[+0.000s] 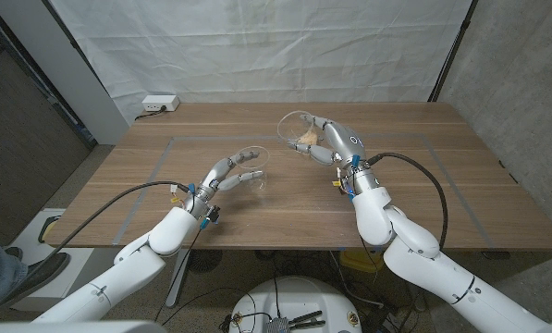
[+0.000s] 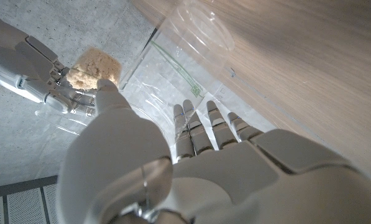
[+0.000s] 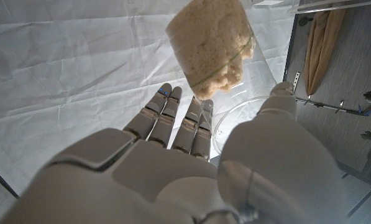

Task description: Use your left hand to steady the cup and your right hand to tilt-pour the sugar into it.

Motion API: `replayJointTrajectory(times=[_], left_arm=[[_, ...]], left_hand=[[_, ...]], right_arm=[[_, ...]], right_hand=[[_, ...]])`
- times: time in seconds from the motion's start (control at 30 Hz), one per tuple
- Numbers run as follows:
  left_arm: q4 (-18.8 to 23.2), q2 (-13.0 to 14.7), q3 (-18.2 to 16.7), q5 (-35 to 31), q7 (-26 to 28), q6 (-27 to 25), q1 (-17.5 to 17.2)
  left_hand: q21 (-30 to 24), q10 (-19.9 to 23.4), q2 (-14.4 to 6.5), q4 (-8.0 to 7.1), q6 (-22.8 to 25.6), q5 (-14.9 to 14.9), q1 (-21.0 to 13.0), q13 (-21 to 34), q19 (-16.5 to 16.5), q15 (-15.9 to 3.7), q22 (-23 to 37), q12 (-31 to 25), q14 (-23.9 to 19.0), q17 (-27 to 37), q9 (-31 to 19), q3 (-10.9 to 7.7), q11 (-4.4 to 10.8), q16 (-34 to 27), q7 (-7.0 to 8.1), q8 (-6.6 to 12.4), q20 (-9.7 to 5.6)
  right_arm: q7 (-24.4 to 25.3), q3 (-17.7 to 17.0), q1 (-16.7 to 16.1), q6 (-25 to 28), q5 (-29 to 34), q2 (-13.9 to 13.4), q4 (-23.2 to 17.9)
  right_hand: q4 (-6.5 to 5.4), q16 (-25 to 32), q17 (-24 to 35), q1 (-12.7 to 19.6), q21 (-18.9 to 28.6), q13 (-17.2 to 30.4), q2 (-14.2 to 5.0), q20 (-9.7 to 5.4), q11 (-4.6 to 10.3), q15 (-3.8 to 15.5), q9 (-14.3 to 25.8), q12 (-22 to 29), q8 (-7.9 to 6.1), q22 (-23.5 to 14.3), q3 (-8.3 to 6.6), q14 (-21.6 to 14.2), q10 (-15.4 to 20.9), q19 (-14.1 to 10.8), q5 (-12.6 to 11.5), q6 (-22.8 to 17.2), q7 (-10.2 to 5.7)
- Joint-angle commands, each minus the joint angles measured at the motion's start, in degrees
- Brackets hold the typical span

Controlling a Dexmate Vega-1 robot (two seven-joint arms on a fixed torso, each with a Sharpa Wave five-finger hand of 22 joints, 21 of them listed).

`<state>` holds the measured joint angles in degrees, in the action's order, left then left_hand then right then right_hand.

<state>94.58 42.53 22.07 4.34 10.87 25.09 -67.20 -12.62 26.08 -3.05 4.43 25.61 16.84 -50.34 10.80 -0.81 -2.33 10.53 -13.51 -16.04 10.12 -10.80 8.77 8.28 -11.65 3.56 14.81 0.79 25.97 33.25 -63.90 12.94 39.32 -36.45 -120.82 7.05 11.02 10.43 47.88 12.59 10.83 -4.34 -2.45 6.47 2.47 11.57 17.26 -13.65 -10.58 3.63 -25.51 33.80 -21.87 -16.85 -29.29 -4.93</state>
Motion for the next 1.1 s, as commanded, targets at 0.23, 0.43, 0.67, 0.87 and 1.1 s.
replayJointTrajectory(times=[0.23, 0.43, 0.67, 0.87, 1.1], left_arm=[[0.5, 0.3, 0.0, -0.4, -0.2, -1.4, 1.0], [0.6, 0.4, 0.1, -0.6, -0.4, -1.6, 1.3], [0.8, 0.8, -0.2, -0.9, -0.1, -1.5, 1.2], [0.8, 0.8, -0.4, -0.9, 0.2, -0.9, 1.1], [0.8, 1.0, -0.5, -0.6, 0.0, -0.8, 0.9]], left_hand=[[0.2, 0.6, -0.5, 0.21, 0.8, -0.2, -0.6, 0.3, -0.2, -2.34, 0.3, 0.5, -0.7, 0.2, -0.2, 0.53, -0.13, 0.2, -0.24, -0.34, -0.89], [0.3, 0.6, -0.5, 0.22, 0.9, -0.2, -0.7, 0.3, -0.3, -2.33, 0.3, 0.6, -0.7, 0.2, -0.2, 0.58, 0.03, 0.2, -0.32, -0.42, -0.91], [0.3, 0.7, -0.6, 0.21, 1.2, -0.3, -0.7, 0.3, -0.3, -2.40, 0.2, 0.7, -0.7, 0.2, -0.2, 0.64, 0.04, 0.3, -0.41, -0.45, -0.89], [0.3, 0.8, -0.6, 0.18, 1.3, -0.3, -0.8, 0.3, -0.3, -2.37, 0.2, 0.8, -0.7, 0.2, -0.2, 0.71, 0.02, 0.3, -0.32, -0.56, -0.81], [0.4, 0.9, -0.7, 0.13, 1.3, -0.4, -0.8, 0.3, -0.4, -2.32, 0.2, 1.0, -0.7, 0.2, -0.2, 0.83, 0.01, 0.4, -0.29, -0.77, -0.75]], right_arm=[[-2.5, 3.4, 4.7, 1.2, 10.2, 1.3, 2.9], [-3.9, 3.6, 5.8, -0.3, 9.9, 1.5, 3.4], [-8.3, 5.3, 7.7, 1.8, 15.4, 1.5, 2.9], [-11.6, 5.3, 8.9, 1.9, 16.8, 1.4, 2.6], [-14.1, 6.3, 10.3, 2.9, 23.1, 1.3, 2.3]], right_hand=[[0.06, 0.1, 0.1, 0.1, -0.3, 0.3, -0.72, -1.76, 0.04, 3.78, 0.3, 0.1, -0.34, -0.1, -0.38, -0.5, 0.8, 0.0, 0.3, -1.9, -1.24], [0.03, 0.1, 0.1, 0.1, -0.3, 0.3, -0.74, -1.79, 0.13, 3.82, 0.3, 0.1, -0.34, -0.1, -0.38, -0.5, 0.9, 0.0, 0.3, -2.0, -1.21], [-0.02, 0.1, 0.1, 0.0, -0.3, 0.3, -0.81, -1.81, 0.05, 3.97, 0.3, 0.0, -0.28, -0.1, -0.38, -0.6, 0.9, 0.1, 0.5, -2.1, -1.30], [-0.05, 0.0, 0.1, 0.1, -0.4, 0.3, -0.90, -1.82, 0.21, 4.14, 0.3, 0.0, -0.19, -0.1, -0.42, -0.7, 0.9, 0.1, 0.6, -2.0, -1.35], [0.07, 0.0, 0.1, 0.3, -0.4, 0.3, -0.99, -1.84, 0.33, 4.18, 0.3, 0.0, -0.12, -0.1, -0.54, -0.7, 1.1, 0.0, 0.7, -2.0, -1.48]])
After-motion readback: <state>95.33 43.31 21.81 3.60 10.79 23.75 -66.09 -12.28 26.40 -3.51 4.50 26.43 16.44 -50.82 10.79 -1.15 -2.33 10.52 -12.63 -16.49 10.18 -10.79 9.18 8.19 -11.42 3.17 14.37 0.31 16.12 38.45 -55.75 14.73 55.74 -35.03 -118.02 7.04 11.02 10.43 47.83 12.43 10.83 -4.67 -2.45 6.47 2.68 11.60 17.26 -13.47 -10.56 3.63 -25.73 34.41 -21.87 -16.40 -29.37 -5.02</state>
